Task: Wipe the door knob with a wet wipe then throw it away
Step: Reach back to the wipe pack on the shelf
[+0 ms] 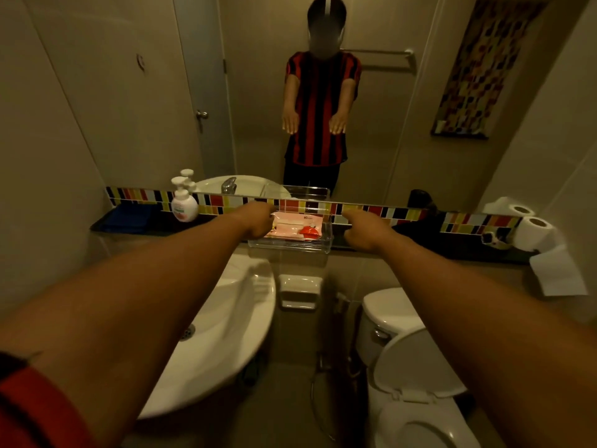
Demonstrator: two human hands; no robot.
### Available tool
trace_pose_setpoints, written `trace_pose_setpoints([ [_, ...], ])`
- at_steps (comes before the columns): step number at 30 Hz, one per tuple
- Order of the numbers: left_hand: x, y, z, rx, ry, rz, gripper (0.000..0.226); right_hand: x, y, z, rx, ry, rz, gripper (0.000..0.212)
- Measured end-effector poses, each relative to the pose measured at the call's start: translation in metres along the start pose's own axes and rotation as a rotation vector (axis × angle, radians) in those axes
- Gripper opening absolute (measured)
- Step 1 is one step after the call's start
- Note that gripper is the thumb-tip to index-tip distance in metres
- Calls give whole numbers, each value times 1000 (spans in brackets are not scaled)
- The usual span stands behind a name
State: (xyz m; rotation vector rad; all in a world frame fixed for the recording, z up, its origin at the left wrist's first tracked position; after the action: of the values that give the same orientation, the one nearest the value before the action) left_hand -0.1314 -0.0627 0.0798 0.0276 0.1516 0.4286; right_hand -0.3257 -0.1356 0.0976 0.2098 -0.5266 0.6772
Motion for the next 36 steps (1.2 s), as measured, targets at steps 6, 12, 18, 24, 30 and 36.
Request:
trace_pose_setpoints([
  [6,9,-58,-21,20,-55,0,44,-25,-52,-19,33,-17,-3,50],
  [12,25,-135,-52,75,-55,6,51,-43,-139,-59,97,-54,-22,44],
  [18,49,-212,-98,151,-22,10,44,-51,-229,-125,195,-4,-88,52],
  [24,67,-255,-154,242,14,43,39,-53,-289,-181,274,7,-85,48],
  [30,72,-264,-182,307,-90,43,32,-68,-304,-216,338,107,-78,31],
  [36,78,-264,-186,347,22,230,37,-66,-304,-218,356,286,-5,40],
])
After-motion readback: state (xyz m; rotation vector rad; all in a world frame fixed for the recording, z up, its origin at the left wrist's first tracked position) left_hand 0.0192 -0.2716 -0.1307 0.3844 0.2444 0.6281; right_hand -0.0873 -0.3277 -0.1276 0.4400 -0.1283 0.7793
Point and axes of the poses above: each hand's wrist, its own y-axis away from the middle knuckle, its own z-axis out of the back of the hand, x = y × z, the point moved 10 cm from there along -y, towards the middle knuckle, and after that the axes turned 6 degrees about -y, right-handed, at the moved point
